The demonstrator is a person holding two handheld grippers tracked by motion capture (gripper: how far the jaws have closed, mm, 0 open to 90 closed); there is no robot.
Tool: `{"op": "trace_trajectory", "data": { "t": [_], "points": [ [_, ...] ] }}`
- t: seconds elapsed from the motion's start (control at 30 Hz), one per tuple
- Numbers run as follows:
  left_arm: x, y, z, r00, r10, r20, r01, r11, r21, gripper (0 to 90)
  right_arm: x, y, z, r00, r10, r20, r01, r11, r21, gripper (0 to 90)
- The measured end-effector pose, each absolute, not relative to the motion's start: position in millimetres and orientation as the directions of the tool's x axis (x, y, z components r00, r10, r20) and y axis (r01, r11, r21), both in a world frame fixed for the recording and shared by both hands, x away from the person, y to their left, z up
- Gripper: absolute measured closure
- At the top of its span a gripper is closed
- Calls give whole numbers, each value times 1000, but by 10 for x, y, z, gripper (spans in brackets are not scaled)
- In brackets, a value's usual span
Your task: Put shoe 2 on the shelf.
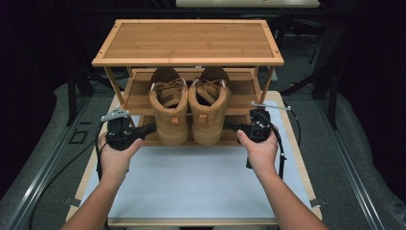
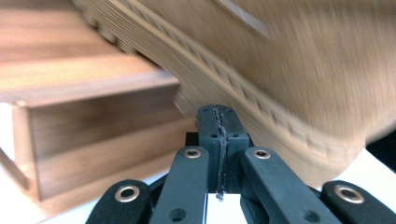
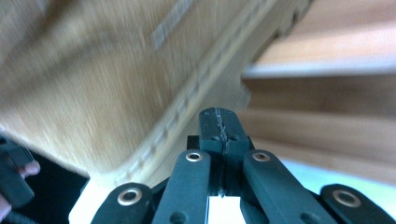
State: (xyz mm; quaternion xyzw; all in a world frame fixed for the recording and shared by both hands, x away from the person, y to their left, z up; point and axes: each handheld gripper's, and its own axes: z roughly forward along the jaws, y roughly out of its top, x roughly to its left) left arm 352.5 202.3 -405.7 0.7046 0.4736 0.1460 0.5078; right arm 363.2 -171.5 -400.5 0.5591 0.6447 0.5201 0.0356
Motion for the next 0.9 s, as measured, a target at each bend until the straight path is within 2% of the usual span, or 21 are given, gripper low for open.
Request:
{"op": "trace_trajectory", "data": {
  "t": [0.17,0.2,0.23,0.3,0.43,0.57,0.67,0.77,0.9],
  "points": [
    [3656,1959,-3970,455,857,-242,500,-22,866,899,3711,-1693,-3962,-343,785,516,659,-191,728,900],
    [3700,1904,-3932,432,882,-191,479,-44,876,900,3742,-1661,-3948,-337,810,479,636,-179,750,900],
    [3700,1904,-3932,432,882,-191,479,-44,876,900,3757,-1650,-3945,-337,819,465,620,-178,764,900],
    [3759,1929,-3936,424,873,-241,496,-1,868,900,3800,-1636,-3964,-331,821,465,614,-188,767,900],
    [3800,1976,-3968,465,819,-336,520,55,853,900,3848,-1691,-3996,-316,759,569,661,-254,706,900],
    [3842,1899,-3963,485,812,-324,499,47,865,900,3834,-1677,-3985,-309,773,554,653,-251,715,900],
    [3905,1859,-3901,481,822,-306,480,45,876,900,3860,-1690,-3971,-350,732,585,644,-266,717,900],
    [3966,1864,-3819,484,819,-307,481,44,876,900,3877,-1655,-3870,-366,759,539,619,-235,750,900],
    [4040,1819,-3807,480,819,-314,489,47,871,900,3965,-1646,-3822,-335,790,514,609,-235,757,900]
  ]
}}
